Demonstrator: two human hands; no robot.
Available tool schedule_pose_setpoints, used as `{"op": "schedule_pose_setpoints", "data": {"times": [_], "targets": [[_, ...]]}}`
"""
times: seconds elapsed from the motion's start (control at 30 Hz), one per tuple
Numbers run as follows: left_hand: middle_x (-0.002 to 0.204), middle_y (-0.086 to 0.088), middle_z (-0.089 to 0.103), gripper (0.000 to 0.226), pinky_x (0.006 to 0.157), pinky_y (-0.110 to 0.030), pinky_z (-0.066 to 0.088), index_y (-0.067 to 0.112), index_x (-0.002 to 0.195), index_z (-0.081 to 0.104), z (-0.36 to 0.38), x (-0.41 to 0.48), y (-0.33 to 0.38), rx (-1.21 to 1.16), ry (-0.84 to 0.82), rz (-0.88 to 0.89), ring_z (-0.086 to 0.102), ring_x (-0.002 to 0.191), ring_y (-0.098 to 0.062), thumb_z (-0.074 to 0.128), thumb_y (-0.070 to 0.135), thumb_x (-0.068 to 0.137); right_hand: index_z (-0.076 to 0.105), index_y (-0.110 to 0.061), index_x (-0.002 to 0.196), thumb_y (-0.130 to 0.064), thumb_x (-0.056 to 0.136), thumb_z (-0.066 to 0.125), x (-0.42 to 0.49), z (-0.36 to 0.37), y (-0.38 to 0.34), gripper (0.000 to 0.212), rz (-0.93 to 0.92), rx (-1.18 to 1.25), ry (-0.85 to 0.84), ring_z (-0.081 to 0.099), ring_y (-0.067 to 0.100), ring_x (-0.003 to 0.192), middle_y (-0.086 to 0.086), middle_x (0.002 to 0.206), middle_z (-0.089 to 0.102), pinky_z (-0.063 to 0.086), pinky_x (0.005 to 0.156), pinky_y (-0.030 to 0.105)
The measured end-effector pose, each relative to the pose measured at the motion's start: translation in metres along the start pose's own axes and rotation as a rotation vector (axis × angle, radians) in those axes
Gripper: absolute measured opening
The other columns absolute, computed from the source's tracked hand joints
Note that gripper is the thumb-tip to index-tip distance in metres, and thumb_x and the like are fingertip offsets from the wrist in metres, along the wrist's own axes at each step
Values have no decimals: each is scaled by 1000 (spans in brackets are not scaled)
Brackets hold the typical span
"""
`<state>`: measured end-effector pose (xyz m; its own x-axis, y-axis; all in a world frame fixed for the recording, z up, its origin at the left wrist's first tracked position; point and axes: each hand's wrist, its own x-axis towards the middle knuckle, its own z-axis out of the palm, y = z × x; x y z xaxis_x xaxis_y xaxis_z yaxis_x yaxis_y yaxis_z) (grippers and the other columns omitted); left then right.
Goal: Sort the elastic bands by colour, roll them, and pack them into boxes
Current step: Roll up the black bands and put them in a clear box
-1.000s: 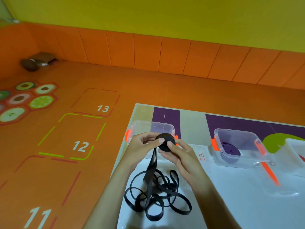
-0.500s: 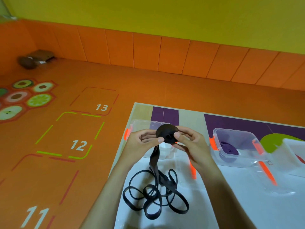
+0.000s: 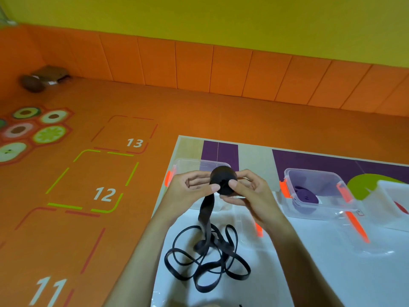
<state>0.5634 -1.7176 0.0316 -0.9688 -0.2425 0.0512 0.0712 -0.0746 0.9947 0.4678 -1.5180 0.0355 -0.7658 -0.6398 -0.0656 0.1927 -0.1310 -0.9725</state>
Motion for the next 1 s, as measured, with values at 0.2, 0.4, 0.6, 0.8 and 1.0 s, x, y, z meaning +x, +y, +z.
{"op": "schedule_pose_setpoints", "data": {"times": [0.2,0.4,0.6,0.8,1.0], "targets": [[108,0,83,33,93,-28,62,19,113,82,-13,-4,-7,104,15,-21,79,105,-18,91,12,82,71,-27,126,-40,97,76,-3,0,9,32,36,-237,-97,75,27,113,2,125,75,65,84,38],[107,-1,83,34,89,-26,62,23,109,83,0,-5,0,75,1,30,79,103,-20,92,26,77,80,-24,112,-37,86,83,4,-9,-19,29,-69,-302,-22,74,25,71,11,103,75,64,67,32],[103,-3,83,26,88,-25,60,24,103,85,-9,-3,10,72,50,63,79,101,-20,90,13,81,72,-18,119,-47,86,85,-9,3,8,45,-19,-18,-14,79,36,92,16,120,75,66,78,38],[101,7,83,25,82,-20,58,22,108,84,3,3,45,223,46,203,78,96,-13,89,22,84,70,-23,124,-39,90,81,1,-5,-40,39,-123,-218,-69,79,39,79,14,110,79,65,65,36],[112,6,82,27,94,-28,57,25,113,82,8,25,79,153,69,268,76,108,-15,84,34,88,69,-12,114,-26,93,77,16,13,-74,26,-269,20,32,79,38,92,20,108,78,66,75,36]]}}
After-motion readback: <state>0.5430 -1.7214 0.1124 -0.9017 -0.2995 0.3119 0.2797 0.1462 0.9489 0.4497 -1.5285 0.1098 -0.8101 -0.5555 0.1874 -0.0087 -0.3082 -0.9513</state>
